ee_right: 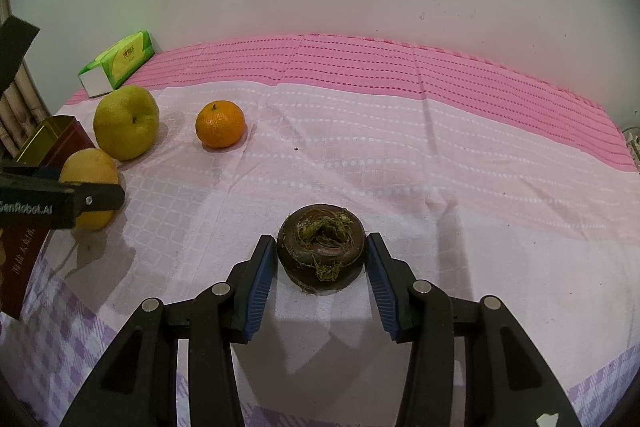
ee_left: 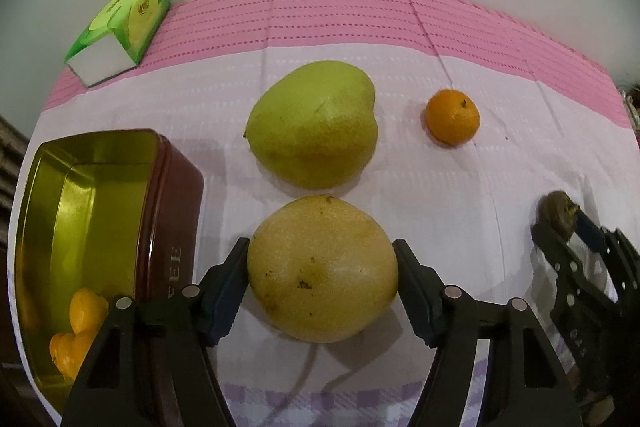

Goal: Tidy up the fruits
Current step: 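Grasp the large pale round fruit with the left gripper while the right holds the dark fruit, then carry the pale fruit over the gold tray with the left gripper and lower it, then open the left gripper to release the pale fruit and withdraw, then carry the dark brown fruit to the tray and lower it with the right gripper, then open the right gripper and move it back toward the pear, then close the right gripper around the small tangerine and lift it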

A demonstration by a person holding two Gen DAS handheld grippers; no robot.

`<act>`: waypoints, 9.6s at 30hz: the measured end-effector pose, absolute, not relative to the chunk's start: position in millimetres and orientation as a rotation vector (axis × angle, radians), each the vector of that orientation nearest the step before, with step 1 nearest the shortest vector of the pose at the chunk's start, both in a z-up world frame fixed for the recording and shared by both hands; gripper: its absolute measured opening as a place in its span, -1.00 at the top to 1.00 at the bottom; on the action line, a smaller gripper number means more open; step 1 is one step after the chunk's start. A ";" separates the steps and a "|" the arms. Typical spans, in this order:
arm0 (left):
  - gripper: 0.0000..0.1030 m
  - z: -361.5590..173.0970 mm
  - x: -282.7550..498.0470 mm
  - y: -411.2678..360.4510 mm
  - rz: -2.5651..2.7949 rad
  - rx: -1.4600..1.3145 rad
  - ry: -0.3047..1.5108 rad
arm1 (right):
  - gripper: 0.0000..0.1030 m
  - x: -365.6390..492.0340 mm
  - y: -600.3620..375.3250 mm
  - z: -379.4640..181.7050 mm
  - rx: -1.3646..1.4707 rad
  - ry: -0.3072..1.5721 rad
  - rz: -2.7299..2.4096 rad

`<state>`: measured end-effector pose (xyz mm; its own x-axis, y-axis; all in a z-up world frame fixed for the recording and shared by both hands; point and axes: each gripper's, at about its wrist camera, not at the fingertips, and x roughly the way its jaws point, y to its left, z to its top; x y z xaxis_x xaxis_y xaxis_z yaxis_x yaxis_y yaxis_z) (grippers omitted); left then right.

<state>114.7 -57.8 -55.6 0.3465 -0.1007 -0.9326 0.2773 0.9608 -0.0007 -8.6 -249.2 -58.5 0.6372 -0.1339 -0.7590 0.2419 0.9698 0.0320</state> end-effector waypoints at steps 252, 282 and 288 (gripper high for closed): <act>-0.73 6.8 14.2 238.8 0.261 -0.056 1.075 | -0.04 15.9 -36.7 13.3 -0.029 0.834 0.230; -0.73 1.1 21.5 234.2 0.253 -0.009 1.070 | -0.08 58.0 -200.5 -25.8 0.073 0.829 -0.130; -0.73 2.3 25.8 230.3 0.258 0.004 1.067 | -0.07 82.7 -208.7 -39.8 0.077 0.835 -0.129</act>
<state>25.8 230.3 2.3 0.4552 0.2113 -0.8650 -0.2073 0.9699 0.1279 82.7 -208.7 -39.8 0.6637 -0.0838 -0.7433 0.1440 0.9894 0.0171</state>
